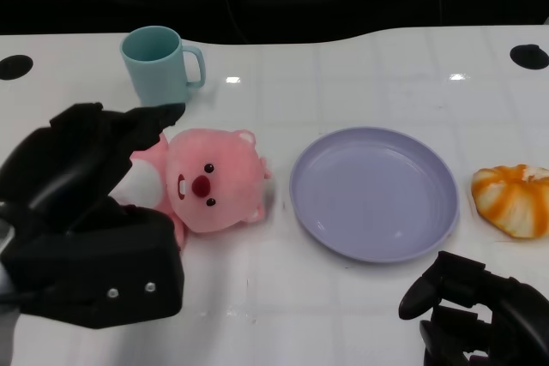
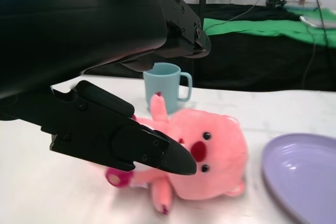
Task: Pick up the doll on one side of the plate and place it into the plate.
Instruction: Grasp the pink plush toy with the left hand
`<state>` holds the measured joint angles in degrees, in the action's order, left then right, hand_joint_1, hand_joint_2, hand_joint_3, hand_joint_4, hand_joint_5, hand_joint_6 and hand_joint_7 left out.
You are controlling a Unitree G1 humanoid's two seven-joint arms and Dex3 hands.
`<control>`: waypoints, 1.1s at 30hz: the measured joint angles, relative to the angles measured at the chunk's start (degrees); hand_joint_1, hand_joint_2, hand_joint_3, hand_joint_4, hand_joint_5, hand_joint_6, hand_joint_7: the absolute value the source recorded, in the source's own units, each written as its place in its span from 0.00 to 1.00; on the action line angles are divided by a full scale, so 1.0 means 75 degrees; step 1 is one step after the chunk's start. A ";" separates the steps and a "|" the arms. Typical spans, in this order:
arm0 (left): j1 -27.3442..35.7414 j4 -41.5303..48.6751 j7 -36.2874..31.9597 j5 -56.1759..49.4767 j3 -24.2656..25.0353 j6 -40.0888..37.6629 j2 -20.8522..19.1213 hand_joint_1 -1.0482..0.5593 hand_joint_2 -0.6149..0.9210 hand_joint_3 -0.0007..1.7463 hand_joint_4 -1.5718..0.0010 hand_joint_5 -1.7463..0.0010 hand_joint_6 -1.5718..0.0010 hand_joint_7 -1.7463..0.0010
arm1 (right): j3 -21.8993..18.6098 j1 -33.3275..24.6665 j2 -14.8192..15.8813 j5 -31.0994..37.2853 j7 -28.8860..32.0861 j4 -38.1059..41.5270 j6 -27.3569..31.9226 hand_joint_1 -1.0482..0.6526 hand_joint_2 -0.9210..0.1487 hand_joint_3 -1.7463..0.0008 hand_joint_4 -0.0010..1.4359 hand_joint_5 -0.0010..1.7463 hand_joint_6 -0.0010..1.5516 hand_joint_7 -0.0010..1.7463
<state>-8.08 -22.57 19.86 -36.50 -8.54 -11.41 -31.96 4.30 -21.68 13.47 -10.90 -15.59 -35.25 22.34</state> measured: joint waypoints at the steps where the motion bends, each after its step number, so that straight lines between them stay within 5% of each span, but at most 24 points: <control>1: -0.0121 0.0047 0.0092 -0.0207 -0.0083 -0.0025 -0.0053 0.21 1.00 0.01 1.00 0.81 0.91 1.00 | 0.0000 -0.0004 0.0001 0.0002 0.0004 0.0000 0.0001 0.55 0.22 0.41 0.46 1.00 0.32 0.81; 10: -0.1106 0.0822 0.1020 -0.1351 -0.0744 -0.0594 -0.0129 0.20 0.99 0.01 1.00 0.86 0.91 0.99 | 0.0002 -0.0027 0.0004 0.0006 0.0027 -0.0033 0.0050 0.56 0.22 0.41 0.45 1.00 0.31 0.81; 33: -0.2794 0.4756 0.0721 -0.1679 -0.1948 -0.0458 0.0770 0.24 0.98 0.00 0.97 0.90 0.89 1.00 | 0.0001 -0.0165 0.0004 0.0000 0.0063 -0.0265 0.0149 0.55 0.21 0.42 0.46 1.00 0.31 0.82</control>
<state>-29.04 13.10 25.27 -49.09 -23.15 -14.85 -26.19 4.31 -22.92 13.50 -10.91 -15.12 -37.24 23.46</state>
